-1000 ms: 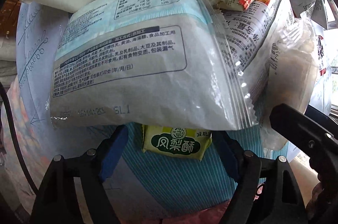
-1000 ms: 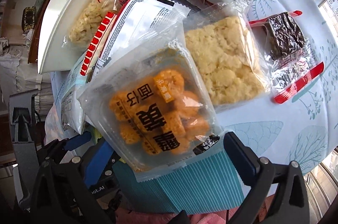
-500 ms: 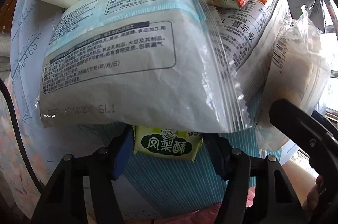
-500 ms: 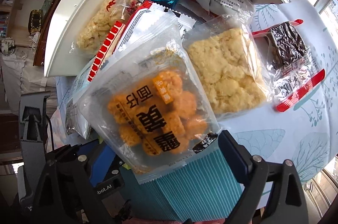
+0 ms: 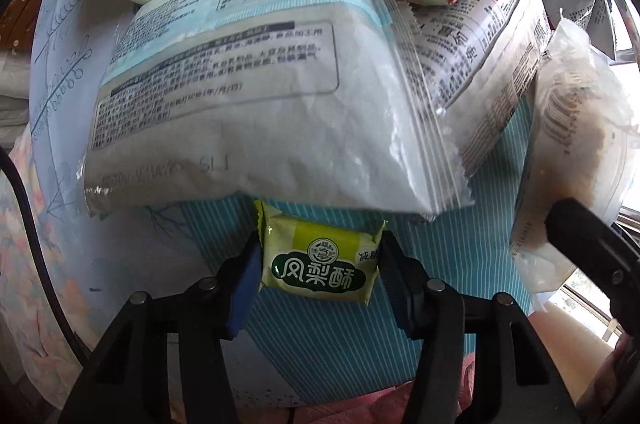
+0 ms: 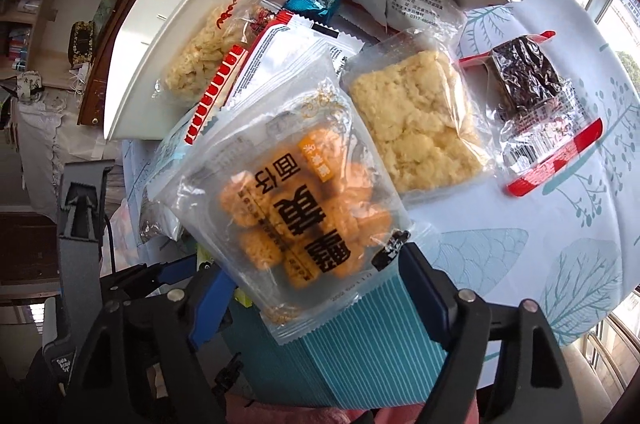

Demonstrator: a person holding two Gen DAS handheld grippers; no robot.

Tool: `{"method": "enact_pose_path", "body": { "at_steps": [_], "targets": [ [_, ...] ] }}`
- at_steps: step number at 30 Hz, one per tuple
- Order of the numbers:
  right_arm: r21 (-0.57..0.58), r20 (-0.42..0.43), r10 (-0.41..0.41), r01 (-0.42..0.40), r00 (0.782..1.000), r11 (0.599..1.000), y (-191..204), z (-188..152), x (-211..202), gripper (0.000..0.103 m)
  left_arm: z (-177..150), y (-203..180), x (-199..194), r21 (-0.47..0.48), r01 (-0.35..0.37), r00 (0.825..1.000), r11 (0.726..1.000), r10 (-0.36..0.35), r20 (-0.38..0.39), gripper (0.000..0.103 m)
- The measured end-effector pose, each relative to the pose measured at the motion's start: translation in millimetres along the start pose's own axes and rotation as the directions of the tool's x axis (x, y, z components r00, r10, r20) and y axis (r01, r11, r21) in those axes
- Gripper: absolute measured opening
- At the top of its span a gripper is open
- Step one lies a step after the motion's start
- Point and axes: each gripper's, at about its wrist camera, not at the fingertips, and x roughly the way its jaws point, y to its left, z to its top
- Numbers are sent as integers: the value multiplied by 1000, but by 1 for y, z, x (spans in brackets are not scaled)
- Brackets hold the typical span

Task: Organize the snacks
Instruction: 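Grasp the yellow-green pineapple cake with left tool while right tool grasps the orange puffs bag, then lift both snacks over the white tray and release them inside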

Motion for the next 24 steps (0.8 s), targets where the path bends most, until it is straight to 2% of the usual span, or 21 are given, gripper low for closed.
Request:
{"method": "enact_pose_path", "body": {
  "at_steps": [1,2,6,9,17,24],
  "targets": [
    [-9,6,6,-6,1000,1000,0,-1,-4,72,-4,1,0,-7,1,1000,1000,-1,-1,54],
    [-19,8,30,-30,1000,999,2,-2,-7,58,-9,1,-1,-13,0,1000,1000,0,0,54],
    [-110,39,12,-8,999,994,11,-6,-22,46,-24,1,-11,-36,-7,1000,999,8,29,54],
    [-148,57,6,2,998,989,13,-9,-32,42,-34,4,-22,-59,-2,999,998,5,48,54],
    [-184,95,5,13,995,983,8,-20,-56,39,-65,17,-60,-138,11,992,990,6,127,54],
    [-226,141,37,-4,989,974,9,-26,-85,38,-92,17,-116,-180,40,973,983,2,231,54]
  ]
}}
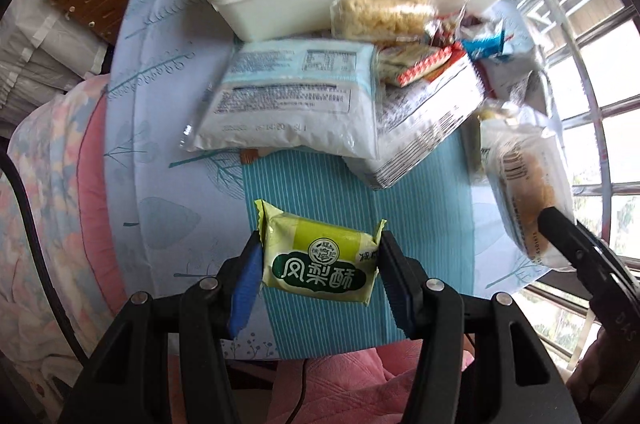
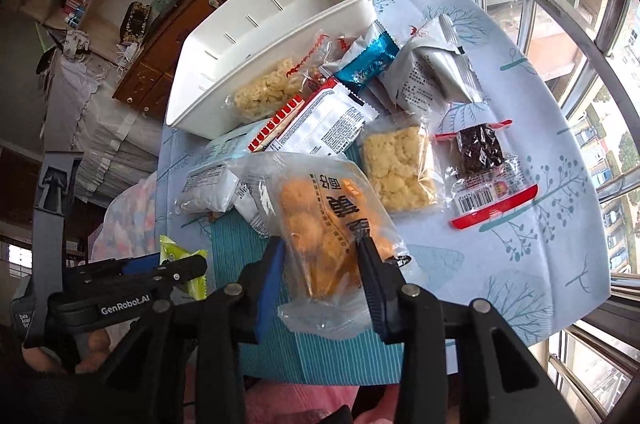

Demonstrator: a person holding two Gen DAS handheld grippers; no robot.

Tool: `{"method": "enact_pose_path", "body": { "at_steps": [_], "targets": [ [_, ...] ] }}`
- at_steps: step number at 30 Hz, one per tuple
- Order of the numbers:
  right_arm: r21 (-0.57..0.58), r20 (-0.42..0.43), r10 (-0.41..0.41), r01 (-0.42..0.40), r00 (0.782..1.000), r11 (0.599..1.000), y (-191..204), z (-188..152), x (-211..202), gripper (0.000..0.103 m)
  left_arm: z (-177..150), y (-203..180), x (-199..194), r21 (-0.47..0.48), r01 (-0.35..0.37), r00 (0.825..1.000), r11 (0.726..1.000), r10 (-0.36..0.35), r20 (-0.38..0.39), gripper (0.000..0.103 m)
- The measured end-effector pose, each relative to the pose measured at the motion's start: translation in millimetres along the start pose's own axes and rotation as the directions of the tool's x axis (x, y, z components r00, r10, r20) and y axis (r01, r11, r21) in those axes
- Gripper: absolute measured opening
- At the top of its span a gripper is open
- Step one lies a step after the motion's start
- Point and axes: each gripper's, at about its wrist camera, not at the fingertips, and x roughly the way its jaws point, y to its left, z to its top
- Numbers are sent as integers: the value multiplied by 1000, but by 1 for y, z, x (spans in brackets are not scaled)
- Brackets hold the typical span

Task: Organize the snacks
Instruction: 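Lift both snacks over the white tray and release them inside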

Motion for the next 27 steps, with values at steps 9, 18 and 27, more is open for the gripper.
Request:
{"method": "enact_pose_path", "body": {
  "at_steps": [9,18,27],
  "targets": [
    [-80,61,62,-57,996,995,12,6,-36,37,-1,-11,-78,-42,39,985,998,-31,173,54],
    [-189,118,105,-82,987,979,31,25,-62,29,8,-15,-136,-50,63,945,997,-44,325,54],
    [-245,180,134,-87,974,966,51,62,-71,29,44,-9,-161,-37,74,913,997,-53,404,54]
  ]
}}
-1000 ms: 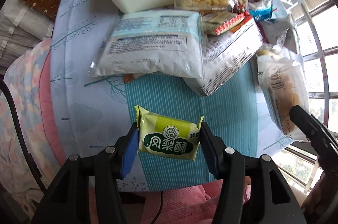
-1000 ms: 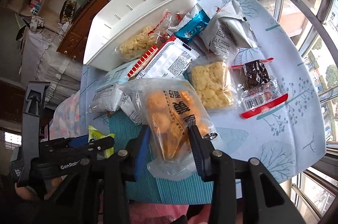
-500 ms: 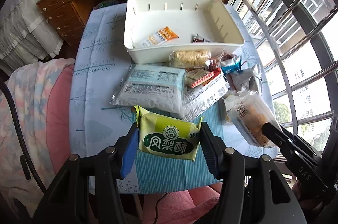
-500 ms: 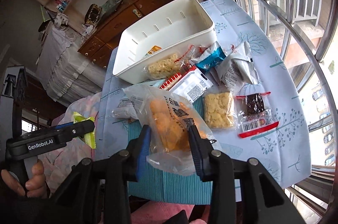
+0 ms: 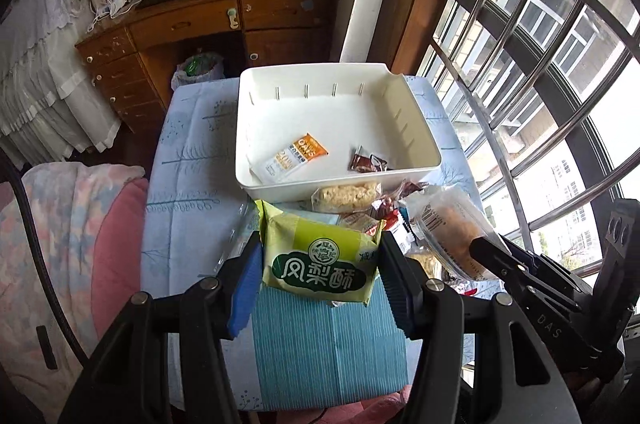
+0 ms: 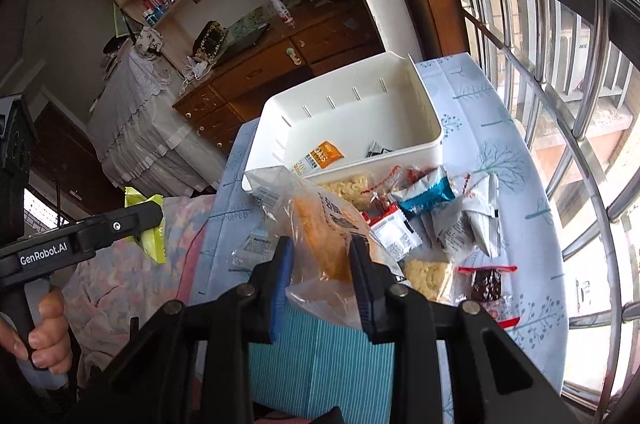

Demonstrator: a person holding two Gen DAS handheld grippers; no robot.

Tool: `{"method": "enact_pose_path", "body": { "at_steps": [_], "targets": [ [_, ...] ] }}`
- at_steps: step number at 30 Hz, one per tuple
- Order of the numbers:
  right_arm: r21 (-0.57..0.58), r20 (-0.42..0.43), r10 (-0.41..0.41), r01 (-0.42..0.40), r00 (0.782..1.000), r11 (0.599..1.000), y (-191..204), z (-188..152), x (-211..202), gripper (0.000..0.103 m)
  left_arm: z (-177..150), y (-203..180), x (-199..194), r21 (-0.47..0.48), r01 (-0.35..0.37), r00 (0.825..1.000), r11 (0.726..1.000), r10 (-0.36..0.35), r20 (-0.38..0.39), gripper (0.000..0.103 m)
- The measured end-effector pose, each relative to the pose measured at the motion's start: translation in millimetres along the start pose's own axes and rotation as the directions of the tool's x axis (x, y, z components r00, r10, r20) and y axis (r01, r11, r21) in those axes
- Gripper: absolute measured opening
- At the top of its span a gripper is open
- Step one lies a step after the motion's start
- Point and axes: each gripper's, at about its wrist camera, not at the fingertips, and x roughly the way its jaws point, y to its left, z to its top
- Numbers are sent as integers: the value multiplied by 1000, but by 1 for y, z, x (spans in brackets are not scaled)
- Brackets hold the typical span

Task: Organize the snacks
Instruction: 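Lift both snacks over the white tray and release them inside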

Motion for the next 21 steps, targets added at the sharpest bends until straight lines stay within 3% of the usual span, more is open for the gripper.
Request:
{"method": "enact_pose_path", "body": {
  "at_steps": [9,16,21],
  "targets": [
    [-34,49,-31,32,998,999,5,59,21,27,56,20,25,-12,28,997,1000,-27,65,54],
    [-85,89,-71,78,993,993,9,95,52,24,74,35,62,-22,78,988,997,-74,138,54],
    [-143,132,-94,113,987,983,15,111,74,20,81,49,85,-8,99,970,995,-95,222,54]
  ]
}}
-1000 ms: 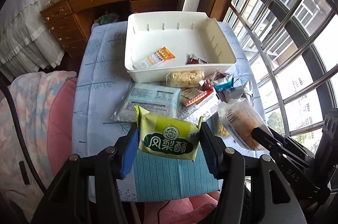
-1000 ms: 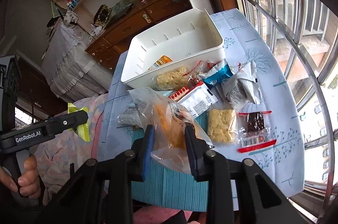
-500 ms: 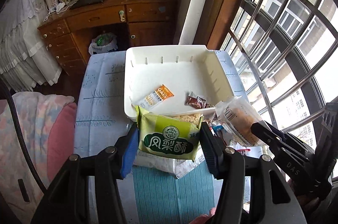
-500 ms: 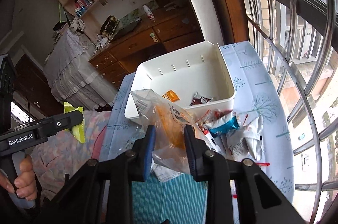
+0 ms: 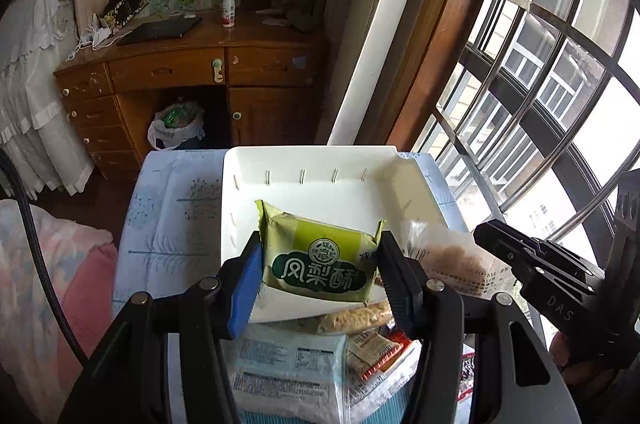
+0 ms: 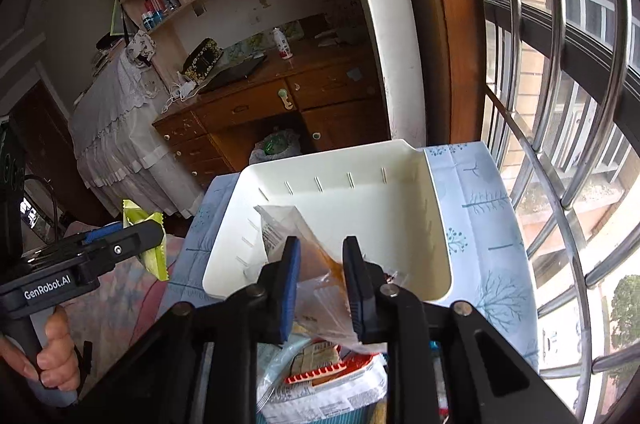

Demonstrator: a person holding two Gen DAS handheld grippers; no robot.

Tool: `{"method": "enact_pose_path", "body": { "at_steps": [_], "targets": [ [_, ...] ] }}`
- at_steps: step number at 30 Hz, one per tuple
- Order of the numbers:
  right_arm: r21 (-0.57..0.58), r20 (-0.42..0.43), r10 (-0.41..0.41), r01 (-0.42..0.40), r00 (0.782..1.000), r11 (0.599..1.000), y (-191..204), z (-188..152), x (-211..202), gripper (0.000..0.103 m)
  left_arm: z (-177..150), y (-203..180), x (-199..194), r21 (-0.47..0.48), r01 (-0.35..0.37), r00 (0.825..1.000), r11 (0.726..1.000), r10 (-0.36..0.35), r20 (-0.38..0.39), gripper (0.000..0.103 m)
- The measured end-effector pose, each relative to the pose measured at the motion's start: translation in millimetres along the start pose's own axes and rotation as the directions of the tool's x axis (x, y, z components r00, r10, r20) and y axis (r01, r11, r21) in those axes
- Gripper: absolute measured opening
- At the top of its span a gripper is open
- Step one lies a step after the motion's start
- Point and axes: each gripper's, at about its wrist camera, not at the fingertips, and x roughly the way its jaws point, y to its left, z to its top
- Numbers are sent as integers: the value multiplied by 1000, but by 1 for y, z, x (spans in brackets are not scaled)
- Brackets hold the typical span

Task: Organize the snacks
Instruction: 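Lift both snacks over the white tray and release them inside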

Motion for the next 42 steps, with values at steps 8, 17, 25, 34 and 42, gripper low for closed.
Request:
{"method": "enact_pose_path", "body": {
  "at_steps": [8,17,25,34,42],
  "targets": [
    [-145,40,-49,54,998,988,23,16,31,8,8,16,43,29,8,1000,1000,-8,3,58],
    [-124,37,-42,46,998,991,22,24,41,8,6,19,54,16,11,1000,1000,-11,-21,73],
    [-55,27,-34,36,999,998,12,19,29,8,-8,13,36,10,5,999,1000,-5,-43,74],
    [-1,44,-48,48,998,999,0,5,-8,9,-31,0,-5,-1,0,1000,1000,0,-30,75],
    [20,79,-52,50,996,999,-8,-16,-54,24,-57,-21,-50,11,-11,1000,1000,11,7,76]
  ]
}}
